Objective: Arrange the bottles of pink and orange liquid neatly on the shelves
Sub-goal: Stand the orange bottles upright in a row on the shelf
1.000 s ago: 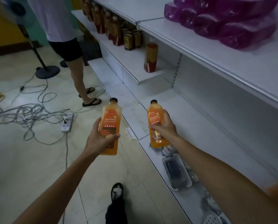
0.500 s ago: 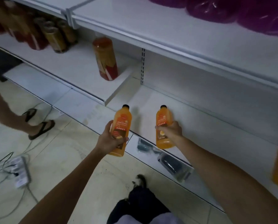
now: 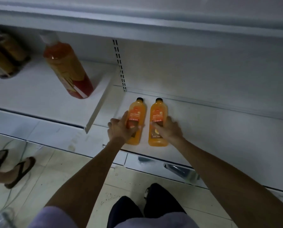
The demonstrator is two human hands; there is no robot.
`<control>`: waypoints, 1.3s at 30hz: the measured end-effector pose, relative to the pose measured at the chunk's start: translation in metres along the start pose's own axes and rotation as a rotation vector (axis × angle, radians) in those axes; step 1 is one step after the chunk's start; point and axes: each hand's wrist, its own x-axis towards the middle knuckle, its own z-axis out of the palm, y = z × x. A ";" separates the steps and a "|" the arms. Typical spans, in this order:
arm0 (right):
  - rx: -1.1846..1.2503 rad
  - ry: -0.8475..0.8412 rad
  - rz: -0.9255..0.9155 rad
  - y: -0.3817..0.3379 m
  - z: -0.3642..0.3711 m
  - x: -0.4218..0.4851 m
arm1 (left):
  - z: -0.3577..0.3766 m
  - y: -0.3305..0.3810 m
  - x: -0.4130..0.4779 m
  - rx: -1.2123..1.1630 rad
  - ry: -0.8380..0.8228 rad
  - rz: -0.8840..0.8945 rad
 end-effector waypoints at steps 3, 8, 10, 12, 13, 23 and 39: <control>0.094 0.014 -0.007 -0.018 0.010 0.010 | -0.007 0.004 0.002 0.033 -0.016 0.169; 0.232 -0.051 -0.074 -0.034 0.000 0.015 | -0.008 -0.013 0.004 0.090 -0.090 0.390; 0.187 -0.029 -0.116 -0.026 -0.015 0.005 | -0.016 -0.008 0.007 0.162 -0.075 0.406; 0.080 0.069 -0.104 -0.011 -0.037 -0.008 | -0.027 0.006 -0.001 0.209 -0.091 0.445; 0.067 0.133 -0.080 -0.003 -0.051 -0.017 | -0.030 0.012 -0.006 0.207 -0.125 0.482; 0.219 0.480 0.239 0.088 -0.154 -0.155 | -0.040 0.110 -0.110 -0.104 -0.310 0.793; 0.481 0.878 0.549 0.296 -0.242 -0.336 | 0.079 0.297 -0.274 -0.195 -0.637 1.095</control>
